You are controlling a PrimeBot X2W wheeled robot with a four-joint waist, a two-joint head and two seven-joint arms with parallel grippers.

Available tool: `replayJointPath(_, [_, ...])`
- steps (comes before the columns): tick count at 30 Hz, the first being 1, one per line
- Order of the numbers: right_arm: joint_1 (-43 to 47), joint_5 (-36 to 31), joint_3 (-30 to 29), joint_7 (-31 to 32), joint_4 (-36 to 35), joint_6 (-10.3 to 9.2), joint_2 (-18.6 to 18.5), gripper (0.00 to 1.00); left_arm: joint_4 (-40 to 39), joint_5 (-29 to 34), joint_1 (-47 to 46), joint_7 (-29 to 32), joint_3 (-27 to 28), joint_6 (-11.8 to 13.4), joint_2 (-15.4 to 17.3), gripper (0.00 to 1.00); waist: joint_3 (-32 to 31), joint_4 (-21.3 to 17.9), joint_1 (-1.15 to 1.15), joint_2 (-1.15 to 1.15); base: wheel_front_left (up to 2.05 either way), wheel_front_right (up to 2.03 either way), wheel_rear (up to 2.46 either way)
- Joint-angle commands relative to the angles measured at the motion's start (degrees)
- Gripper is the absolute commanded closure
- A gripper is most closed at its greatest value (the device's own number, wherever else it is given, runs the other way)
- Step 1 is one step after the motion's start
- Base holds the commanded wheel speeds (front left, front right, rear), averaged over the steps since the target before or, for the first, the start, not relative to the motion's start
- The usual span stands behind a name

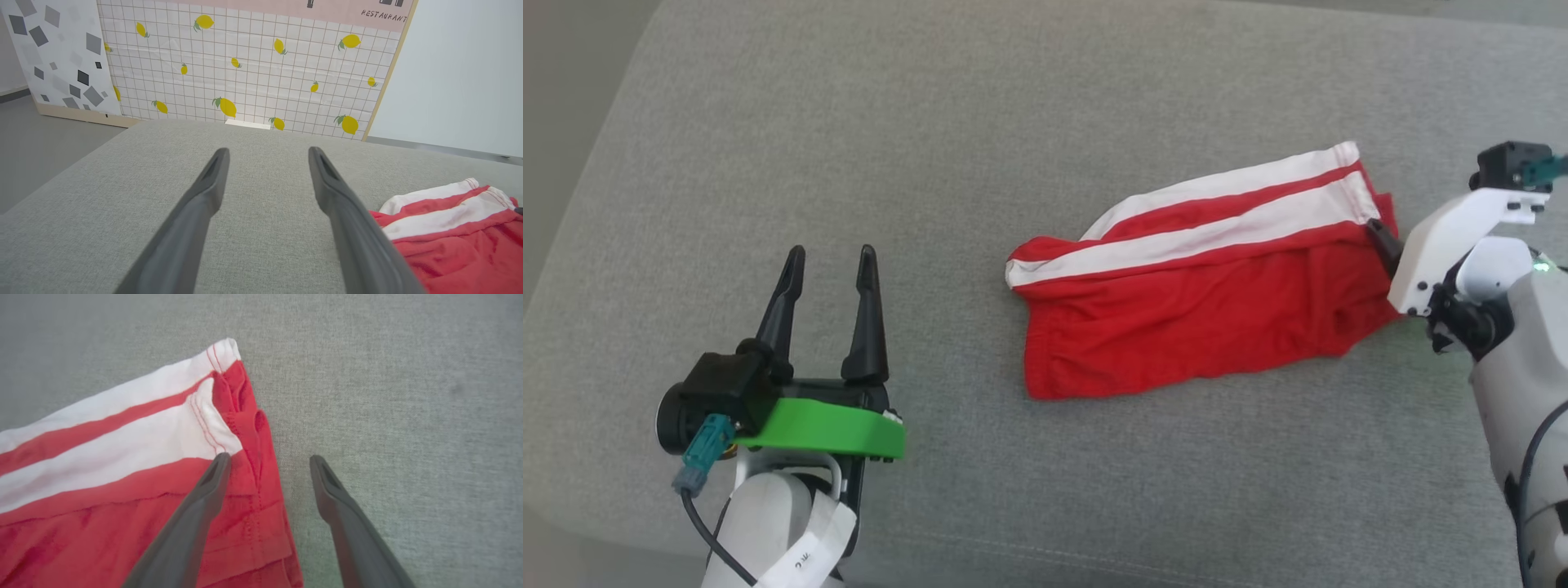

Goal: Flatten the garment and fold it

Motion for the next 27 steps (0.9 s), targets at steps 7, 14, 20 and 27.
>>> replayJointPath(7, [-3.6,-3.45,-0.42,8.09,5.92,-0.09,1.74,0.0,-0.81,-1.34,-0.64,-0.23,0.12,0.12,-0.35,0.0,1.94,2.02,0.0,0.0,0.0,0.0,0.0])
replayJointPath(14, [-3.08,-0.89,1.25,14.02,6.09,-0.09,3.53,1.0,-1.07,-2.15,-0.26,-0.23,-0.05,0.81,-0.36,0.0,1.56,2.18,0.0,0.0,0.0,0.0,0.0])
replayJointPath(20, [-0.74,2.16,2.45,11.73,1.82,-0.09,1.95,1.0,-0.65,-2.49,0.46,-0.24,-0.15,1.24,-0.36,0.0,0.28,1.49,0.0,0.0,0.0,0.0,0.0])
replayJointPath(27, [3.44,4.1,0.07,8.65,-1.88,-0.09,-1.68,1.0,0.06,-2.58,1.79,-0.24,-0.56,1.42,-0.36,0.0,-1.99,-0.13,0.0,0.0,0.0,0.0,0.0])
